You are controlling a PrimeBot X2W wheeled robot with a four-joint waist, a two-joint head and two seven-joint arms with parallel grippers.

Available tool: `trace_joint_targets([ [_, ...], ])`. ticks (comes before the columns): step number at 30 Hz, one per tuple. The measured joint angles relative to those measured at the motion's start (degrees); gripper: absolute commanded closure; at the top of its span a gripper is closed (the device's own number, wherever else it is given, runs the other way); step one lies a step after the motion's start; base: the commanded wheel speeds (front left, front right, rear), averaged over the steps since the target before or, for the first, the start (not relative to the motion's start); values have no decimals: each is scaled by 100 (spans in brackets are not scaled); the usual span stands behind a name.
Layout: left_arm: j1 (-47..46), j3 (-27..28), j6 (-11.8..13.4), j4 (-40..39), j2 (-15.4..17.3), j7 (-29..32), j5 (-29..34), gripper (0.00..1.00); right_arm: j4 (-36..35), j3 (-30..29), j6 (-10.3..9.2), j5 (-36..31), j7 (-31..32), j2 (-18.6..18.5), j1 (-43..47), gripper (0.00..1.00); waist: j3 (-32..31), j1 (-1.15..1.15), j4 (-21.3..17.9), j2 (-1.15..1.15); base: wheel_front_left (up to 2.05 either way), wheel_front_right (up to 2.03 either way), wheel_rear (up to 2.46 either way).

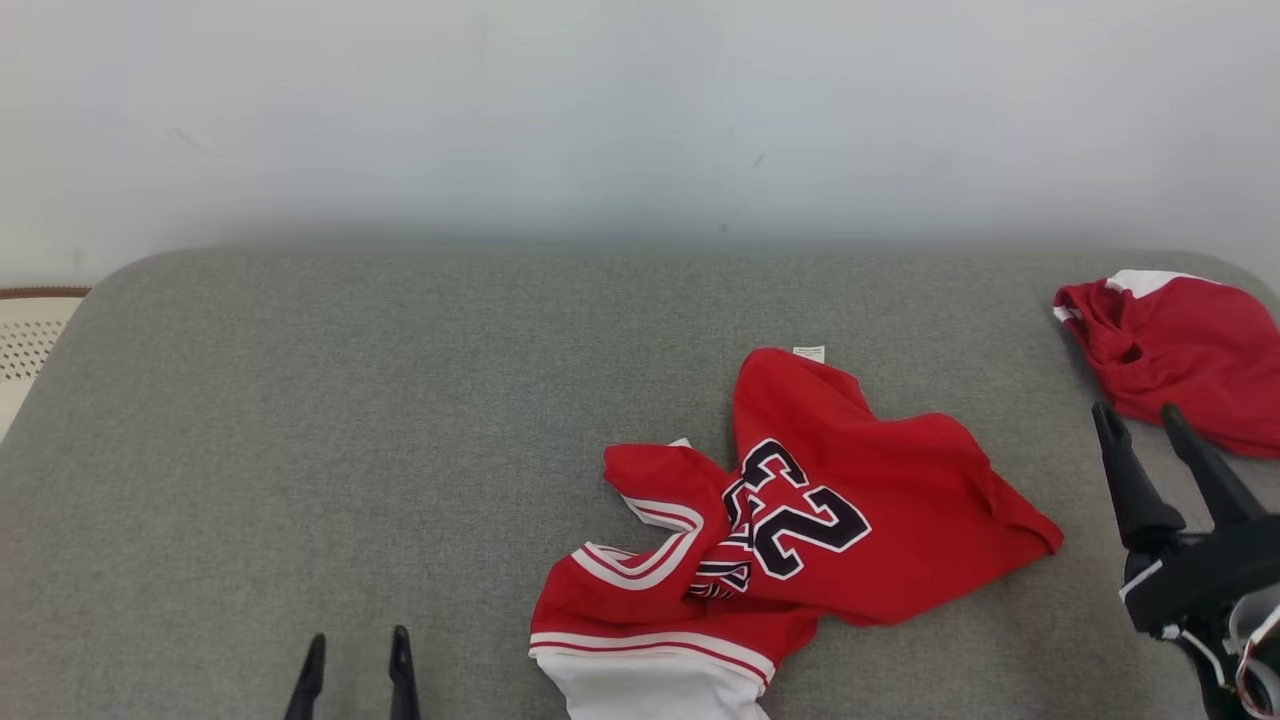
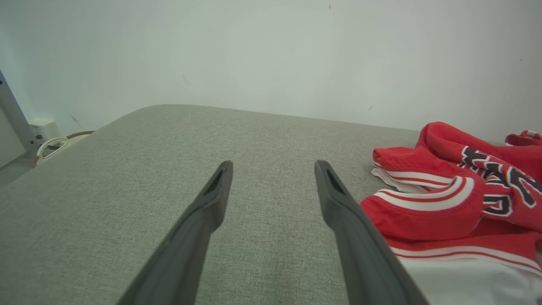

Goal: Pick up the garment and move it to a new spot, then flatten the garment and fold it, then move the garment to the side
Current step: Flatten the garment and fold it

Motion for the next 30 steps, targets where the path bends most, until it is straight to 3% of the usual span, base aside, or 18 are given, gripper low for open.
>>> trace_joint_targets([
  [8,-79,-286,-113,280,-1,0,-126,0,-105,-81,0,-110,-876,326,510,0,-25,0,-167,0,0,0,0],
  [15,-164,-285,-124,356,-2,0,-136,0,-200,307,0,-244,-1541,310,781,0,-4,0,-315,0,0,0,0],
  [30,-688,-450,-524,1176,-2,0,-193,0,114,848,0,-494,-1813,345,606,0,94,0,-686,0,0,0,0],
])
